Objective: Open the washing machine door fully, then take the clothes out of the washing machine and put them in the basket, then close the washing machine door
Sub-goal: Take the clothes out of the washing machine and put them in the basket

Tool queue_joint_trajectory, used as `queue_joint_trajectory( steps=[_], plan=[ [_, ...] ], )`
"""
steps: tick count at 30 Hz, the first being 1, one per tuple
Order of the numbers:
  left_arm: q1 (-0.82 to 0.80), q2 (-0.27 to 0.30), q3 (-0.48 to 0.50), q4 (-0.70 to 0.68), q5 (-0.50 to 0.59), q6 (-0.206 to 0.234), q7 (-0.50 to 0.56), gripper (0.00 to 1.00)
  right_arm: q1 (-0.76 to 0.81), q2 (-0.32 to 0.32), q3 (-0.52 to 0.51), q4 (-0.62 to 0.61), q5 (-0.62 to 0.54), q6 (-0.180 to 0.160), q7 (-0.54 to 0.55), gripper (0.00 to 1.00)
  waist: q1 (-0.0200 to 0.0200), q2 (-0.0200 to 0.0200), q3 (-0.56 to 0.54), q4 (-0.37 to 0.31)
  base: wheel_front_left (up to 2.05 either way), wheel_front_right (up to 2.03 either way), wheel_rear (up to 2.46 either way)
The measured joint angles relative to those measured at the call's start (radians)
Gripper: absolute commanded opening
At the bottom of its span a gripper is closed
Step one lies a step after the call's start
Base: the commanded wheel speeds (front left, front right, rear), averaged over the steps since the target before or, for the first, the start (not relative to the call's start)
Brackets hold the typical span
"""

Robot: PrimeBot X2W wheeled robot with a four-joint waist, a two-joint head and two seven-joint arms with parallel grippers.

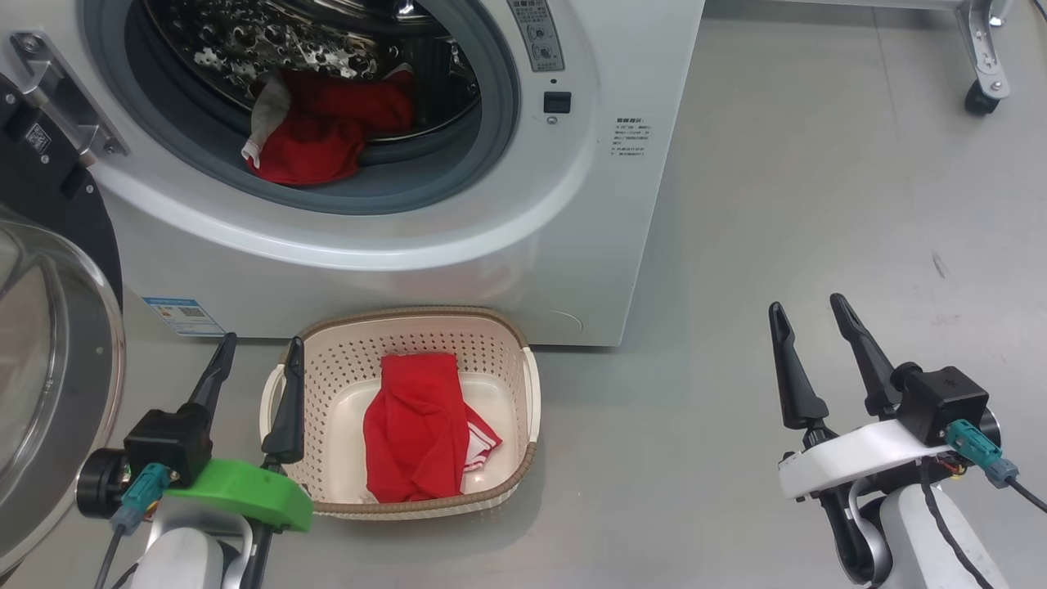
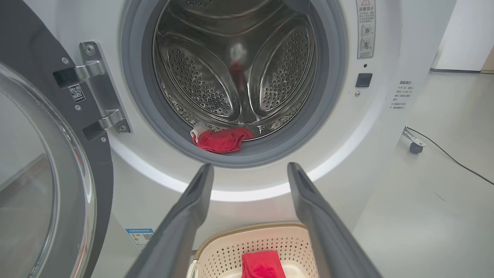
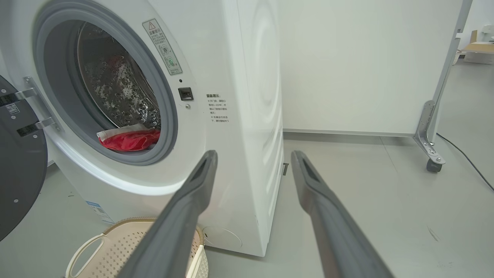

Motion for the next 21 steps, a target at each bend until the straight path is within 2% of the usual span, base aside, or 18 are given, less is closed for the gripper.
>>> queue_joint_trajectory(
  steps=[21],
  plan=[
    [0.001, 0.000, 0.000, -0.024, 0.000, 0.001, 0.000, 1.00, 0.000, 0.000, -0.003, -0.002, 0.002, 0.000, 0.000, 1.00, 0.0000, 0.0000, 0.014, -0.004, 0.00, 0.00, 0.00]
  ],
)
